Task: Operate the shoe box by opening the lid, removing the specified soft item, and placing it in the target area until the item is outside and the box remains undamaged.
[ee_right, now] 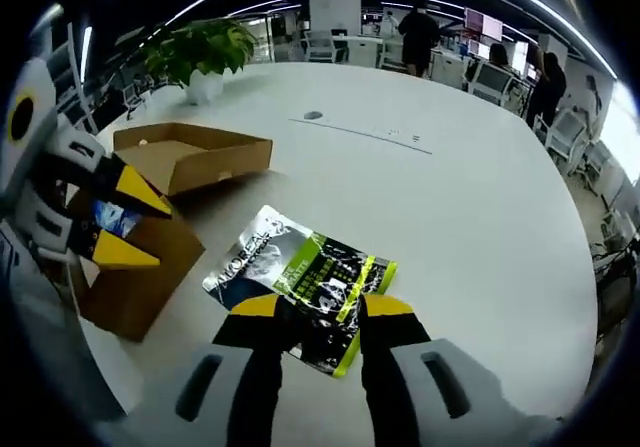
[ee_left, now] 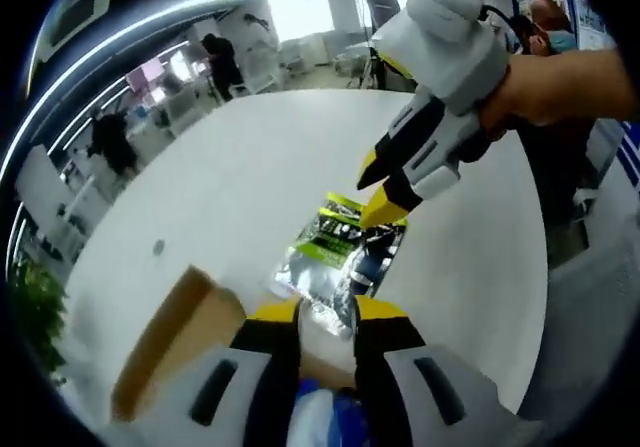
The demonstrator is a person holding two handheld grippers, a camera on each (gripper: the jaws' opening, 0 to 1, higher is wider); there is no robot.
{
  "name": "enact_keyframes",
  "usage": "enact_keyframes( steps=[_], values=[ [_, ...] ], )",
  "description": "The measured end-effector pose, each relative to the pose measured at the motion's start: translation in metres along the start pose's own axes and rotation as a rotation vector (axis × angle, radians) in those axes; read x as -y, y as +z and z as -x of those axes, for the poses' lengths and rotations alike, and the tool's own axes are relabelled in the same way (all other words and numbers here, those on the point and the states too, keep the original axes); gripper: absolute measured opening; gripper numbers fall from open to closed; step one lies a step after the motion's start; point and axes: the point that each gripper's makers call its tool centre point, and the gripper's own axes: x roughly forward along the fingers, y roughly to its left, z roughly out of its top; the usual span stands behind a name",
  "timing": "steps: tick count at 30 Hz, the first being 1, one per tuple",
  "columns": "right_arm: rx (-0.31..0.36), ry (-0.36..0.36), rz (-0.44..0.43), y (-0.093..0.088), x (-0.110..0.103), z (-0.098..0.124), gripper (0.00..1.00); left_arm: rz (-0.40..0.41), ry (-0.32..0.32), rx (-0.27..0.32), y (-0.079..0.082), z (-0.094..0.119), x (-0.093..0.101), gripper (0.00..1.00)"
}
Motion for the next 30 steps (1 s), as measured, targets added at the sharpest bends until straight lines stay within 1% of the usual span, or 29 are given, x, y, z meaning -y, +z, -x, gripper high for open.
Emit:
enact_keyframes(
  steps=[2, 5, 9, 14, 19, 23, 30],
  values=[
    [0.012, 0.010, 0.003, 0.005, -0.005, 0.004, 0.29, 0.018, 0.007, 0.004, -0.003, 0.007, -0.003, 0.19],
    [0.026, 0.039, 0.004, 0.012, -0.019, 0.012, 0.29, 0.046, 0.024, 0.007, -0.010, 0.019, -0.010, 0.20],
    [0.050, 0.086, 0.012, 0.022, -0.040, 0.020, 0.30, 0.086, 0.053, 0.015, -0.019, 0.037, -0.021, 0.20],
    [0.059, 0.136, 0.020, 0.029, -0.067, 0.025, 0.31, 0.129, 0.081, 0.019, -0.031, 0.056, -0.032, 0.20],
    [0.059, 0.185, 0.045, 0.036, -0.091, 0.026, 0.33, 0.171, 0.093, 0.020, -0.044, 0.071, -0.038, 0.21],
    [0.058, 0.218, 0.066, 0.040, -0.108, 0.025, 0.34, 0.225, 0.110, 0.021, -0.057, 0.083, -0.045, 0.21],
    [0.055, 0.268, 0.098, 0.045, -0.136, 0.018, 0.34, 0.288, 0.152, 0.005, -0.087, 0.103, -0.056, 0.22]
  ],
)
